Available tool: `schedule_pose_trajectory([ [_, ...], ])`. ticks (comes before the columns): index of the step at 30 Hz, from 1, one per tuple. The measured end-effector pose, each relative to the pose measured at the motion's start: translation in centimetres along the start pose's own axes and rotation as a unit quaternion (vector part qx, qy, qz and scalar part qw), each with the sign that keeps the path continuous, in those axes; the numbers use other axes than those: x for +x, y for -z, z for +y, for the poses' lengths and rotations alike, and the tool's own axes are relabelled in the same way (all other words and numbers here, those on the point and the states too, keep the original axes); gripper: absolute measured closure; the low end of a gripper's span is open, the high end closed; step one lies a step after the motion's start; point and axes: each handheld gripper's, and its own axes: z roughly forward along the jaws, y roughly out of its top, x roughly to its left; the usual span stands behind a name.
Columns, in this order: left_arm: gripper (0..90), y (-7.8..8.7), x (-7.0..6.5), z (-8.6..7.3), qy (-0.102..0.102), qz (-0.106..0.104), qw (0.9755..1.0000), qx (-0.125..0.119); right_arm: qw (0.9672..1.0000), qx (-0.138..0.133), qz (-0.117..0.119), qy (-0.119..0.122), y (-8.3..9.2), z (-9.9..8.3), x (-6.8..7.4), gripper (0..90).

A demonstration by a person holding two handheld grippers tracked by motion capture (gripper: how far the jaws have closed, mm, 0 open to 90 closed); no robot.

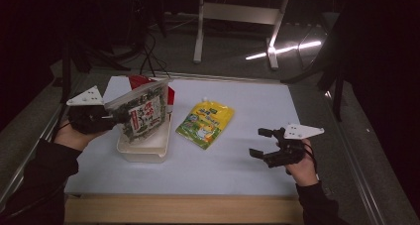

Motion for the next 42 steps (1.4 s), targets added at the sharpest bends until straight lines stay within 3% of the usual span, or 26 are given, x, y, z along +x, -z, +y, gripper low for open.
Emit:
schedule_pose_trajectory([
  [6, 76.6, -0.6, 0.3, -0.2, 0.003, -0.002, 1.0000, -0.004, 1.0000, 0.003, 0.002, 0.000, -0.2, -0.1, 0.1, 14.2],
  [13, 76.6, -1.3, 0.7, -1.1, 0.020, -0.004, 0.9993, -0.031, 1.0000, 0.006, 0.004, -0.001, -0.3, -0.2, 0.1, 14.2],
  [18, 76.6, -2.8, 0.6, -2.2, 0.017, -0.005, 0.9998, -0.013, 1.0000, 0.008, 0.005, -0.001, -0.5, -0.3, 0.1, 14.2],
  [24, 76.3, -2.4, 1.8, -4.4, 0.060, -0.005, 0.9972, -0.043, 0.9999, 0.011, 0.006, -0.001, -0.5, -0.4, 0.1, 14.3],
  [28, 75.8, -2.3, 2.0, -5.1, 0.065, -0.006, 0.9963, -0.055, 0.9999, 0.012, 0.007, -0.001, -0.6, -0.4, 0.2, 14.2],
  [34, 74.2, -2.4, 2.7, -5.5, 0.093, 0.011, 0.9935, -0.064, 0.9999, 0.014, 0.006, 0.003, -0.7, -0.4, 0.3, 14.3],
  [40, 69.9, -2.6, 2.5, -5.6, 0.096, 0.035, 0.9924, -0.068, 0.9999, 0.015, 0.007, 0.005, -0.8, -0.4, 0.3, 14.3],
  [42, 67.8, -2.8, 2.2, -5.8, 0.089, 0.052, 0.9929, -0.060, 0.9998, 0.015, 0.007, 0.006, -0.8, -0.4, 0.3, 14.4],
])
